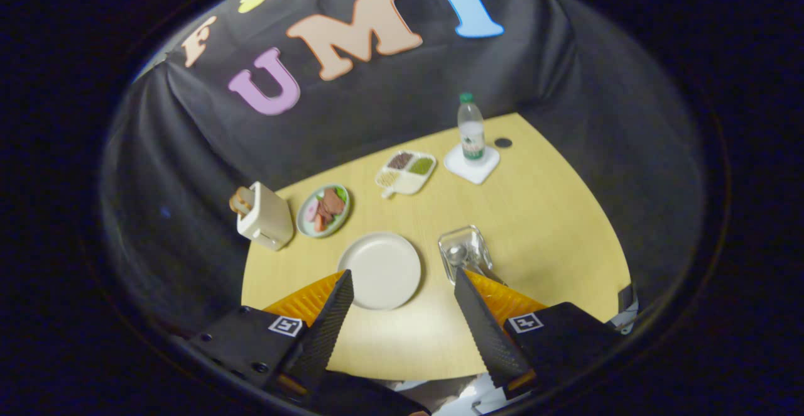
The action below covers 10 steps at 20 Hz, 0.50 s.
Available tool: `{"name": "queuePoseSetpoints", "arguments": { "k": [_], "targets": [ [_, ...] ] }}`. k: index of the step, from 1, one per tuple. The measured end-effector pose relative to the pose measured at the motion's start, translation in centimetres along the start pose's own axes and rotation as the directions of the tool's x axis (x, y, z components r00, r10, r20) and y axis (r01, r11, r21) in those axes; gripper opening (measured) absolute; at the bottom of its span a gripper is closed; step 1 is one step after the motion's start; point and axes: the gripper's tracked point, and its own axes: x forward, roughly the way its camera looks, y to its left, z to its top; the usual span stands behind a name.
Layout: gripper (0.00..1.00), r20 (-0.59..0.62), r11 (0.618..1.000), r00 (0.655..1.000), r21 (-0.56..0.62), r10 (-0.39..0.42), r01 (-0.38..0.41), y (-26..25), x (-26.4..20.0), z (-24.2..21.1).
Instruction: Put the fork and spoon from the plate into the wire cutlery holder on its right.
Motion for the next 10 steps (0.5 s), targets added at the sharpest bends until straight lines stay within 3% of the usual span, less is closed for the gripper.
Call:
{"name": "queuePoseSetpoints", "arguments": {
  "k": [2, 6, 8, 10],
  "targets": [
    [1.00, 0.125, 0.999, 0.991, -0.015, 0.042, -0.040, 1.3, -0.7, 1.1],
    [1.00, 0.336, 0.994, 0.937, -0.089, 0.096, -0.070, 3.3, -2.3, 3.9],
    [1.00, 0.437, 0.987, 0.891, -0.144, 0.125, -0.068, 4.4, -3.4, 4.9],
    [1.00, 0.552, 0.978, 0.813, -0.181, 0.186, -0.100, 6.3, -5.1, 6.0]
  ]
}}
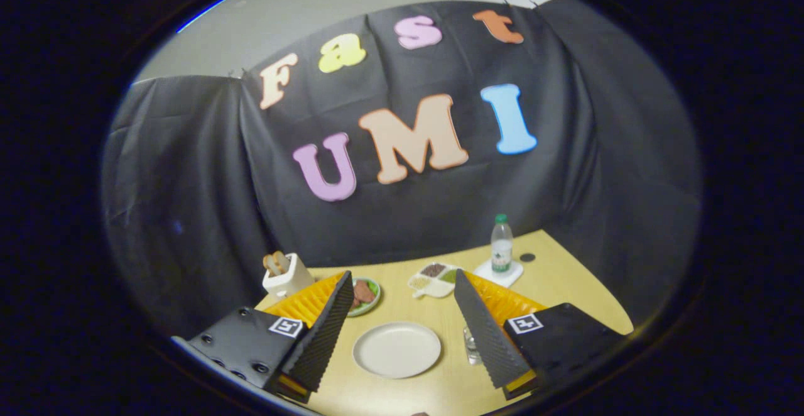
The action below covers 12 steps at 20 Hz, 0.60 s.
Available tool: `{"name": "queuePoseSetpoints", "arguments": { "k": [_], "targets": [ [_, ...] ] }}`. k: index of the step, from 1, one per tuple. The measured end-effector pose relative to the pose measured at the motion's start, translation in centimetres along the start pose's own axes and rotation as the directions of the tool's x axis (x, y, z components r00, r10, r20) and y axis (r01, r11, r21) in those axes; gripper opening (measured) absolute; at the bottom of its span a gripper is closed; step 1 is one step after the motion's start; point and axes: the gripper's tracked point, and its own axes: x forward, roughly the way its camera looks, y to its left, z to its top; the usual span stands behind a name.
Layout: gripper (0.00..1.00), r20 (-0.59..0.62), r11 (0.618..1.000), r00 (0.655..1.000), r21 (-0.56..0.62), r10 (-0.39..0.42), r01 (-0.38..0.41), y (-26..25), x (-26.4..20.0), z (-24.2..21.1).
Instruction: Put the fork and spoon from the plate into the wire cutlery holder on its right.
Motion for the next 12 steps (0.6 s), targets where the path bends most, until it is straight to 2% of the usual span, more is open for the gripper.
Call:
{"name": "queuePoseSetpoints", "arguments": {
  "k": [3, 8, 12],
  "targets": [
    [1.00, 0.158, 0.999, 0.987, -0.004, 0.040, -0.040, 1.4, -0.7, 1.3],
    [1.00, 0.226, 0.996, 0.973, -0.084, 0.045, -0.027, 2.3, -2.2, 1.0],
    [1.00, 0.232, 0.995, 0.971, -0.100, 0.051, -0.029, 2.2, -2.7, 0.5]
  ]
}}
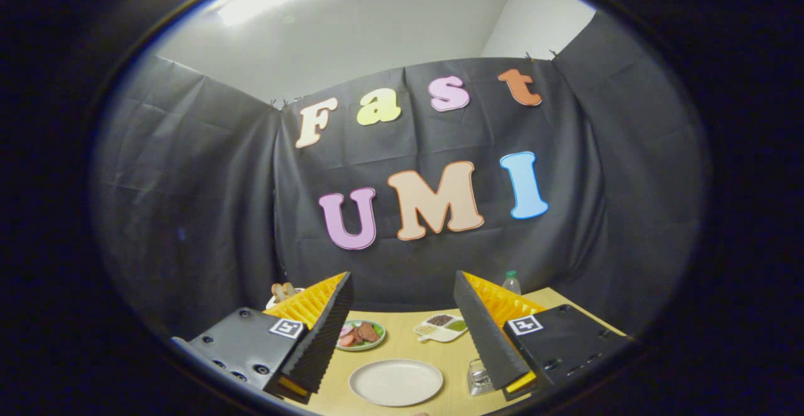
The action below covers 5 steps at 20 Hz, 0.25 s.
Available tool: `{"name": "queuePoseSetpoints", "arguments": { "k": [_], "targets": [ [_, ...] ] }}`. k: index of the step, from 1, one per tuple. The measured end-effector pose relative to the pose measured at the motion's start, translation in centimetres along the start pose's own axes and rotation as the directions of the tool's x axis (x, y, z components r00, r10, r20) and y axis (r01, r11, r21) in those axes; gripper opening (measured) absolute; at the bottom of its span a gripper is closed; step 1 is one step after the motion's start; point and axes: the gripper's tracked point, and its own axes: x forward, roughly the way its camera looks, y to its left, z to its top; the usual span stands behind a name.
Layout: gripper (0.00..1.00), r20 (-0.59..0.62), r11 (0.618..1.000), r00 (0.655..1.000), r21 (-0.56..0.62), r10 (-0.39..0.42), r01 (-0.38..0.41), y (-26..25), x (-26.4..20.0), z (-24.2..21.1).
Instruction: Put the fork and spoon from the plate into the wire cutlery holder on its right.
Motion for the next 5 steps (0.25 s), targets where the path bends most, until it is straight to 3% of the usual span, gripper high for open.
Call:
{"name": "queuePoseSetpoints", "arguments": {
  "k": [5],
  "targets": [
    [1.00, -0.019, 1.000, 1.000, 0.015, 0.007, -0.006, -0.2, -1.2, -0.8]
  ]
}}
